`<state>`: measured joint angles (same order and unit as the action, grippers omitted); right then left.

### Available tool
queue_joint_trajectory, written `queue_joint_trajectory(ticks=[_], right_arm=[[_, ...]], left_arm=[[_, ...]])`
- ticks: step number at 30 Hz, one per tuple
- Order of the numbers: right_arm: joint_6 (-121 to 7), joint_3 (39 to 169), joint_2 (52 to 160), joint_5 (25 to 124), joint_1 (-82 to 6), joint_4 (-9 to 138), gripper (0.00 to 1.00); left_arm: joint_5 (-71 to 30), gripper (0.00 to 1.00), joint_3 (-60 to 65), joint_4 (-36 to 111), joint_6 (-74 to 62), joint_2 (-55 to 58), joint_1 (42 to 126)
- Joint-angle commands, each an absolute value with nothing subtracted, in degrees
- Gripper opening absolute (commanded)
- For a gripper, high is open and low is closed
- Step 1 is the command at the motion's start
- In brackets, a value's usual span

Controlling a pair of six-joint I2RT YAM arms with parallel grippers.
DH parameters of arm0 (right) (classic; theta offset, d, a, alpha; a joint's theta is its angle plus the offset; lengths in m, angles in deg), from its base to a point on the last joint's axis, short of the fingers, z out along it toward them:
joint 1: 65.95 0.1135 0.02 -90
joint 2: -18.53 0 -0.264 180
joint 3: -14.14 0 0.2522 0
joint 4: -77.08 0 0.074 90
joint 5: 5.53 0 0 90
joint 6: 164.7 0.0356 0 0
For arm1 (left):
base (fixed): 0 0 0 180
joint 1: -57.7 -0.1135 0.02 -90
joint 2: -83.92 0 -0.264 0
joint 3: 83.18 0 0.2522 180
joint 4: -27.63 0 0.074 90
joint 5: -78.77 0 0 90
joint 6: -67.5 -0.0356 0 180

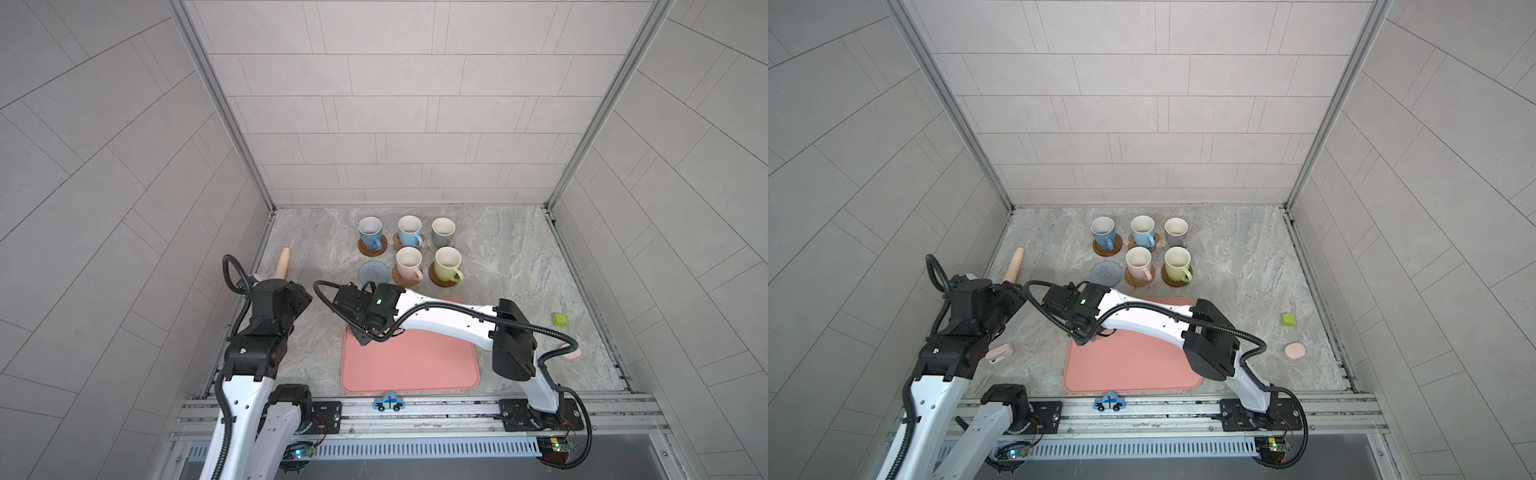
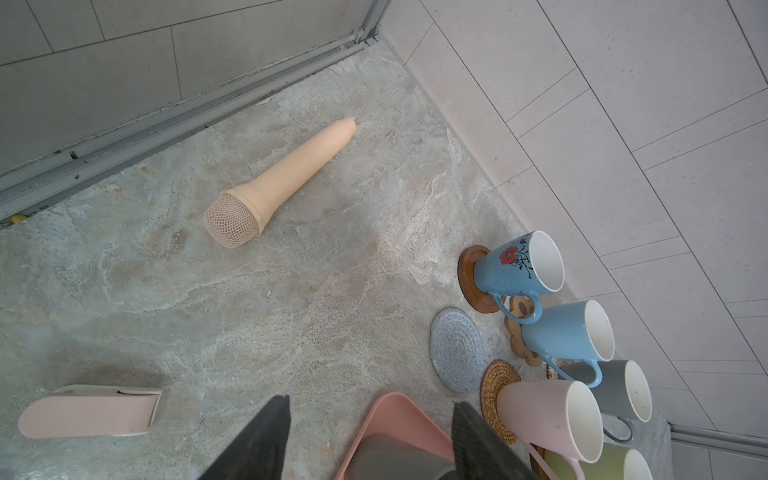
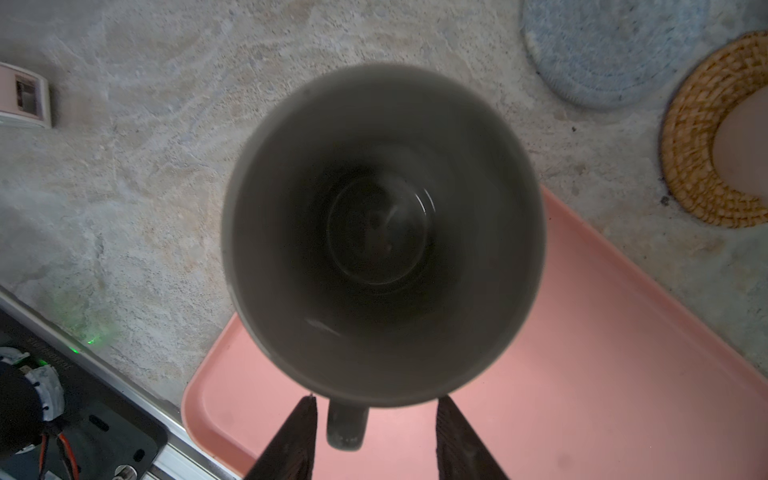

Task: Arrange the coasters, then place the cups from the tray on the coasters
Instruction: 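Lower the right gripper onto the grey mug rim and close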

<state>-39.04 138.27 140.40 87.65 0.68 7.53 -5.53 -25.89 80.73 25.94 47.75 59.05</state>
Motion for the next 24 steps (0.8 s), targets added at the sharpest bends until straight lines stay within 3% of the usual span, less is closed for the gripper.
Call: queue_joint_trajectory(ticks=[1, 24], right_arm=[[-38.8, 138.9, 141.2, 89.7, 0.7, 6.2, 0.46], [-39.7, 138.5, 143.1, 89.4, -1.1, 7.9, 0.31]], left_arm=[[-6.0, 0.69, -26.1, 80.2, 27.3, 48.0, 58.6], [-6.2, 0.69, -27.1, 81.0, 27.4, 49.3, 58.5]])
